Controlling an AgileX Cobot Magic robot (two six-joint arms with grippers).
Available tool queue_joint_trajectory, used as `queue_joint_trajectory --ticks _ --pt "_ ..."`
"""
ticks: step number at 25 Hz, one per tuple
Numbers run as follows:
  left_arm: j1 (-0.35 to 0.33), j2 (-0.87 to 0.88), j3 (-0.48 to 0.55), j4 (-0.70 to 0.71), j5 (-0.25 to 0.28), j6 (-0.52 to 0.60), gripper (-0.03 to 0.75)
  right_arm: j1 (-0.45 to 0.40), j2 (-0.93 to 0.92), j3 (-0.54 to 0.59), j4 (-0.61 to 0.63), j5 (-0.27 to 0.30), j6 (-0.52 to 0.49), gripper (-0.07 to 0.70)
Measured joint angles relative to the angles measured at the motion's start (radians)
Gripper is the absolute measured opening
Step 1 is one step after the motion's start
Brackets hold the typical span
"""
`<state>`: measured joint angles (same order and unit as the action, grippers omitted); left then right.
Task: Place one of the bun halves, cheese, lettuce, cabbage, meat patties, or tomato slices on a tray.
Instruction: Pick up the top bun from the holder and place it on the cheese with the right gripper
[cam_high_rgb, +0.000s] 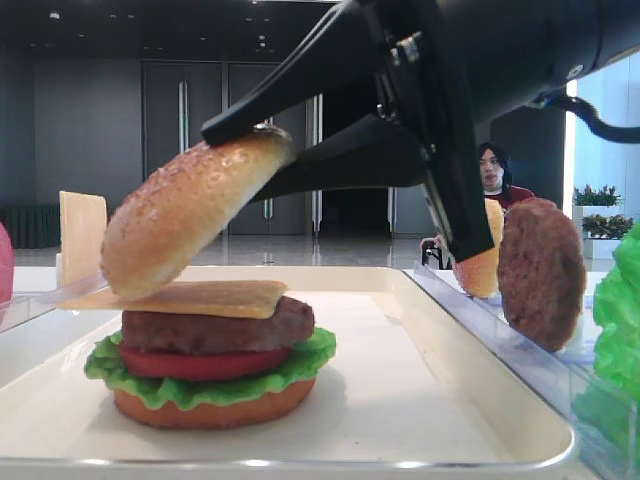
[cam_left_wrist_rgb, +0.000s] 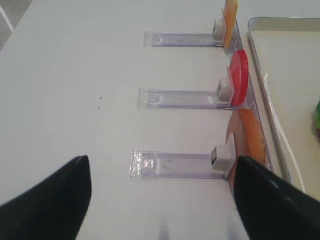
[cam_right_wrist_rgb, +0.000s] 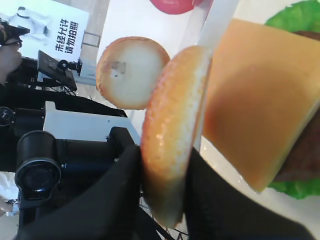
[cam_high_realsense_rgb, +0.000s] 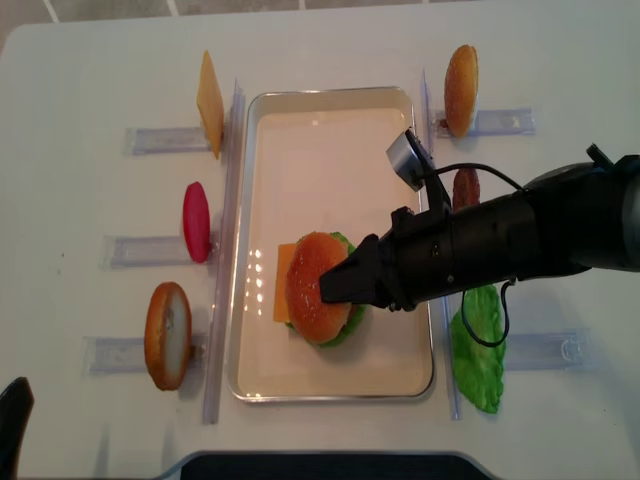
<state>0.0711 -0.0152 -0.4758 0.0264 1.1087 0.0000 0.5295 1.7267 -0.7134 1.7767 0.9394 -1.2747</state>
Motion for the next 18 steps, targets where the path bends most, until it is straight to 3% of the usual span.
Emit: queue_joint_trajectory --ticks 18 --pt "0.000 0.000 0.000 0.000 0.000 0.000 0.692 0.000 0.031 -0.054 0.008 0.048 0.010 0.211"
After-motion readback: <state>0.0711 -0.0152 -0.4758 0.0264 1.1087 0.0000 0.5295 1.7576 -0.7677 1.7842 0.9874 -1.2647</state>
